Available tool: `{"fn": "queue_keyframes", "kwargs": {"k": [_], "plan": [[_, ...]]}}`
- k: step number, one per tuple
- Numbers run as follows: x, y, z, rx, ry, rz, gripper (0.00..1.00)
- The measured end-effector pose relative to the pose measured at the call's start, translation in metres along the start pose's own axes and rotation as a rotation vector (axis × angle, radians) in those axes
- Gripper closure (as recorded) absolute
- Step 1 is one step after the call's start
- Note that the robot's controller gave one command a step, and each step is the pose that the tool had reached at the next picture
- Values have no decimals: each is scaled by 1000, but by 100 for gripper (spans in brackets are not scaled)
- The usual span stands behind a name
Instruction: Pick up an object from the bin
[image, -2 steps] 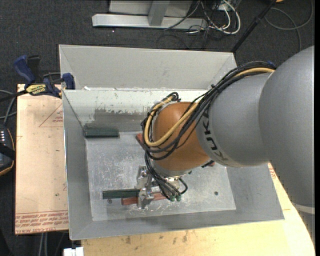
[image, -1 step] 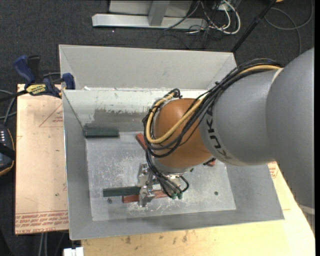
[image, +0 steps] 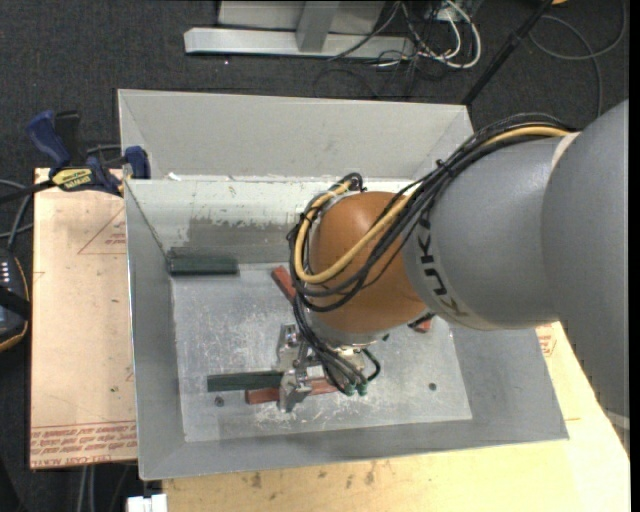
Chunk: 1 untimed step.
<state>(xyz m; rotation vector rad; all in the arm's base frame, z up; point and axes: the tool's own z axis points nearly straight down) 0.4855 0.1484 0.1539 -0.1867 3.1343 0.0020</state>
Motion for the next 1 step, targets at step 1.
{"fn": "queue_keyframes", "kwargs": {"k": [1], "plan": [[0,0,-7,0,-1,0,100]]}}
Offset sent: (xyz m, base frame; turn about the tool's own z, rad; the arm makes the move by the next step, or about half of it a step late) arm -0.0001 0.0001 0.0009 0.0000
